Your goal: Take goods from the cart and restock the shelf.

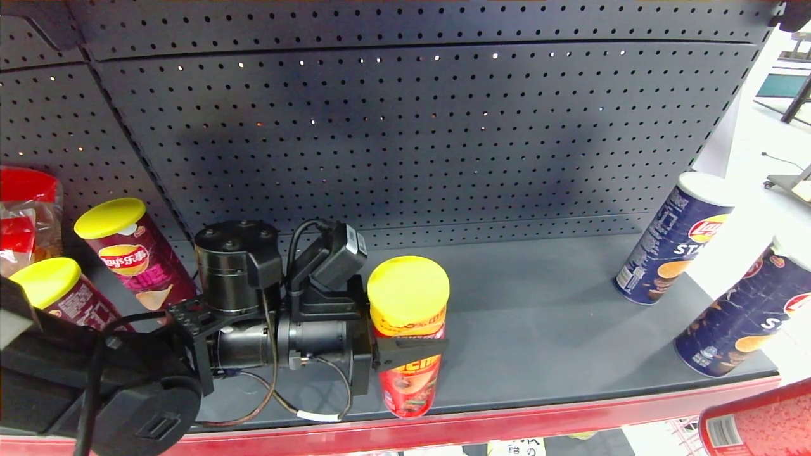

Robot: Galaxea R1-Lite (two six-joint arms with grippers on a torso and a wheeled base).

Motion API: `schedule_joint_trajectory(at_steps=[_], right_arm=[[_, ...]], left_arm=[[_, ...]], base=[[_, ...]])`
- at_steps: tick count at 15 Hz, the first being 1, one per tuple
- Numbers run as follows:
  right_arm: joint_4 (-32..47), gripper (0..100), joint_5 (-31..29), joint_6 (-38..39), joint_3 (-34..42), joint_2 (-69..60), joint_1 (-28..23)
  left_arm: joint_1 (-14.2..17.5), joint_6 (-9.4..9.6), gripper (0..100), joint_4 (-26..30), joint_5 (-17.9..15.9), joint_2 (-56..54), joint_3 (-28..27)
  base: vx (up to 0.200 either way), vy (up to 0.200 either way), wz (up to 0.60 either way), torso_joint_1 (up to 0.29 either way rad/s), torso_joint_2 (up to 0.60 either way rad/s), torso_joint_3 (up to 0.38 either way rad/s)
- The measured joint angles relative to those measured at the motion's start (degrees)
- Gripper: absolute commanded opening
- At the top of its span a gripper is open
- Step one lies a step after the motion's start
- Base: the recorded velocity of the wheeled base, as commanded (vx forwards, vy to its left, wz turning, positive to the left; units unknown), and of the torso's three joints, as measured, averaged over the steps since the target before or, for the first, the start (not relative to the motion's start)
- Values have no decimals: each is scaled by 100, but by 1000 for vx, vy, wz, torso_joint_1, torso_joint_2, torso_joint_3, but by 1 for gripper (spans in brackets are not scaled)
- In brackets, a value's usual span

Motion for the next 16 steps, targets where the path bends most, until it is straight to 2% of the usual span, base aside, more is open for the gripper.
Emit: schedule_joint_trajectory(at_steps=[5,6,10,16], right_arm=[[-52,0,0,0,0,20,0],[-55,0,-1,-2,0,20,0],[-91,0,2,-2,-9,29,0],[-88,0,21,-11,-166,184,11]], left_arm=[[-12,11,0,-5,38,0,43],[-12,24,100,-16,65,-2,89],[-6,-18,100,-273,76,-17,343],[68,-13,100,-317,115,-330,802]], base=[[0,0,0,0,0,0],[0,0,0,0,0,0],[0,0,0,0,0,0],[0,0,0,0,0,0]])
